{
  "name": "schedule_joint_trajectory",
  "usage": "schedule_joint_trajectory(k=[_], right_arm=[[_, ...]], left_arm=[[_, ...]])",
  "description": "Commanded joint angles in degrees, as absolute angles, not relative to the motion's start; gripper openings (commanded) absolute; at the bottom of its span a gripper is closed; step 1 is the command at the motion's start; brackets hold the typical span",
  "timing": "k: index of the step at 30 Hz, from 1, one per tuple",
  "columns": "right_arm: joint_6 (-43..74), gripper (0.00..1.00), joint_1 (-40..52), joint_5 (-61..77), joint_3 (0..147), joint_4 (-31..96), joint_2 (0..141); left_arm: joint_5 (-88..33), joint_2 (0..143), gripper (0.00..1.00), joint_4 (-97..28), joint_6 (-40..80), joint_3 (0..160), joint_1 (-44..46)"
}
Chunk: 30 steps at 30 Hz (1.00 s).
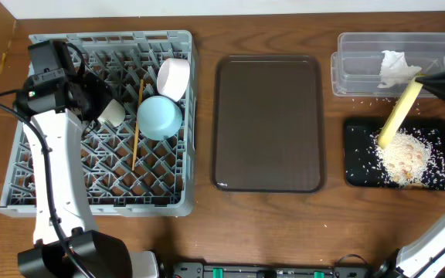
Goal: Sort waste into correct bins and load items into the dishwasher
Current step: 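Carry the yellow plate with the right gripper toward the dish rack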
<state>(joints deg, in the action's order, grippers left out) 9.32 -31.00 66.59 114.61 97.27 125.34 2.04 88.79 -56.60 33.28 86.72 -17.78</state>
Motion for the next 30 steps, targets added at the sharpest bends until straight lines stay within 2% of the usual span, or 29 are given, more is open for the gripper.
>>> schedule_joint_trajectory(k=[1, 14, 19, 23, 30], right_arm=[[10.4, 0.02, -29.2, 69.4, 114.3, 97.3, 122.8], [13.7, 0.02, -23.4, 73.5, 114.3, 94.9, 117.6], [20.3, 0.02, -19.0, 73.7, 114.3, 84.7, 117.4], [28.6, 0.02, -12.2, 73.5, 114.3, 72.7, 117.4], [48.0, 0.02, 2.8, 70.9, 114.3, 43.3, 117.4]], left_arm=[[2.3, 88.8, 0.89, -56.8, 34.0, 86.7, -17.9], [2.3, 88.8, 0.89, -56.8, 34.0, 86.7, -17.9], [2.3, 88.8, 0.89, -56.8, 34.0, 86.7, -17.9], [2.3, 88.8, 0.89, -56.8, 34.0, 86.7, -17.9], [2.3, 88.8, 0.89, -56.8, 34.0, 86.7, -17.9]])
